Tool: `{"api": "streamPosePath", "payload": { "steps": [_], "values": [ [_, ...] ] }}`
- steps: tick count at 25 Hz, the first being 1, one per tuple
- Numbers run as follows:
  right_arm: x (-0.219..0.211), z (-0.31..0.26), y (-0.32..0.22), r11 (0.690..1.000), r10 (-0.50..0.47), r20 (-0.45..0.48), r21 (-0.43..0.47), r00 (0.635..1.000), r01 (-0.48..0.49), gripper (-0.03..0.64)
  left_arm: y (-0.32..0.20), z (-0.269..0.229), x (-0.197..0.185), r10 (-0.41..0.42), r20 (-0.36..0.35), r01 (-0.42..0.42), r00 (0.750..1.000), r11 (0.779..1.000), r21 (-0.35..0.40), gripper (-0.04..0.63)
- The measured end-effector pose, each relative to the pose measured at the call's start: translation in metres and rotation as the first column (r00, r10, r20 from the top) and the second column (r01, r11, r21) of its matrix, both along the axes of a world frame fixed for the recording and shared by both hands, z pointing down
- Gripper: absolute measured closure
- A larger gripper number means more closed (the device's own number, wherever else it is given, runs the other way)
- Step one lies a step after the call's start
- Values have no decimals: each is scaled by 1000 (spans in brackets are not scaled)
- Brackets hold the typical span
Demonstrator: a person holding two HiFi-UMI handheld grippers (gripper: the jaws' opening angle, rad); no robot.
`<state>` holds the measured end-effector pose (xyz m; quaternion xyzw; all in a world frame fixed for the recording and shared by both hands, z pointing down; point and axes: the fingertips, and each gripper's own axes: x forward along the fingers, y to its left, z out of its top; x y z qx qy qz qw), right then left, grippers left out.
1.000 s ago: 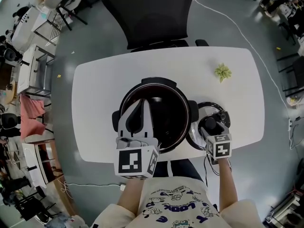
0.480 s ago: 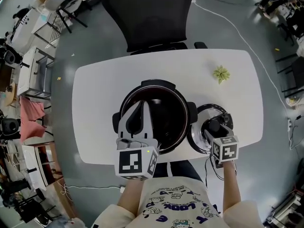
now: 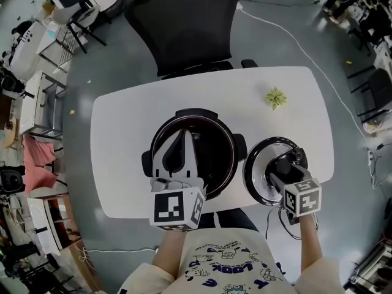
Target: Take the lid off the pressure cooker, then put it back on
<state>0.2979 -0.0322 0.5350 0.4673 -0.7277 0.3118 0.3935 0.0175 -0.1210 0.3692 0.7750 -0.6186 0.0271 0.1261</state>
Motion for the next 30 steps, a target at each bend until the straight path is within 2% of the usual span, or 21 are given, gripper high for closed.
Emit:
{"api": "streamPosePath", "payload": {
  "steps": [9, 15, 22, 30],
  "values": [
    [12, -53, 7, 1000, -26, 12, 8, 1000, 26, 322, 4, -18, 13, 24, -5, -24, 1000, 999, 22, 581],
    [4, -93, 7, 994, -100, 14, 39, 995, 99, 322, 13, -26, 6, 8, -7, -8, 1000, 999, 36, 581],
    [-21, -135, -6, 978, -196, 28, 85, 980, 193, 322, 24, -34, -18, -48, -27, 49, 999, 997, 53, 581],
    [-73, -157, -22, 936, -340, 44, 112, 939, 333, 323, 42, -33, -55, -127, -24, 129, 992, 990, 50, 581]
  ]
}}
